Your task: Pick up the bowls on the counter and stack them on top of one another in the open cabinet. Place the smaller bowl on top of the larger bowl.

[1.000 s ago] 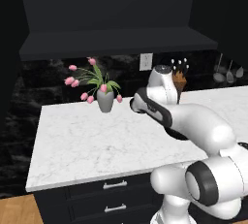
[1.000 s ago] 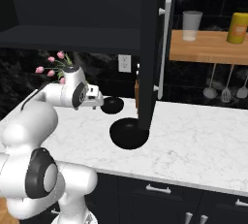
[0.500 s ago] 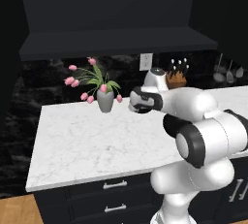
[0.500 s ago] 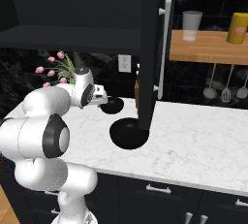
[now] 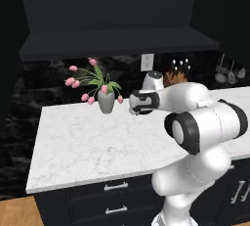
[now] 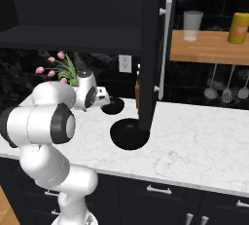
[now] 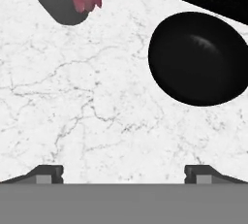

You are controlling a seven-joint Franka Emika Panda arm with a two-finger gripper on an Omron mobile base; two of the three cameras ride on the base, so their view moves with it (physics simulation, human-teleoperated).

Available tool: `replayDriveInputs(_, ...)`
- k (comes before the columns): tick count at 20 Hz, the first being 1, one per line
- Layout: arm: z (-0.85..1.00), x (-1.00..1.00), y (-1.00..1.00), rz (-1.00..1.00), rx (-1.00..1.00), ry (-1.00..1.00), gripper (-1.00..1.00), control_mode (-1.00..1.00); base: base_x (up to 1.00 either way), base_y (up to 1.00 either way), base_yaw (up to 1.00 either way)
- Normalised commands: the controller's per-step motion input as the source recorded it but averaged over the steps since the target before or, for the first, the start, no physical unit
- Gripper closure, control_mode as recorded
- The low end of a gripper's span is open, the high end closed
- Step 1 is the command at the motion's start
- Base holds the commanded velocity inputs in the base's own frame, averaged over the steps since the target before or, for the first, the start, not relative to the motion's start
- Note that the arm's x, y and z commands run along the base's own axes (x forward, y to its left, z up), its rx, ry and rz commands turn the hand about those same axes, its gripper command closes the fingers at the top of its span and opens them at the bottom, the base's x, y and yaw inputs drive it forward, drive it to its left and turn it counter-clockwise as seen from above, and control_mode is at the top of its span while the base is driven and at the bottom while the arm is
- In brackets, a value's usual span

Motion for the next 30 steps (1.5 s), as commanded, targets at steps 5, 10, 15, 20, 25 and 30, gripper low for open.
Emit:
replayDriveInputs(5,-0.07,0.52,0.0,0.05,-0.05,0.03,-1.0,-1.0,0.0,0.0,0.0)
replayDriveInputs(10,-0.05,0.38,-0.11,0.03,0.0,0.02,-1.0,-1.0,0.0,0.0,0.0)
replayDriveInputs(15,-0.07,0.22,-0.19,0.0,0.0,0.02,-1.0,-1.0,0.0,0.0,0.0)
replayDriveInputs(20,-0.28,0.13,-0.03,0.0,0.0,0.01,-1.0,-1.0,0.0,0.0,0.0)
replayDriveInputs(25,-0.43,0.19,0.0,0.0,0.0,0.0,-1.0,-1.0,0.0,0.0,0.0)
replayDriveInputs(30,-0.26,0.26,0.0,0.0,-0.01,0.0,-1.0,-1.0,0.0,0.0,0.0)
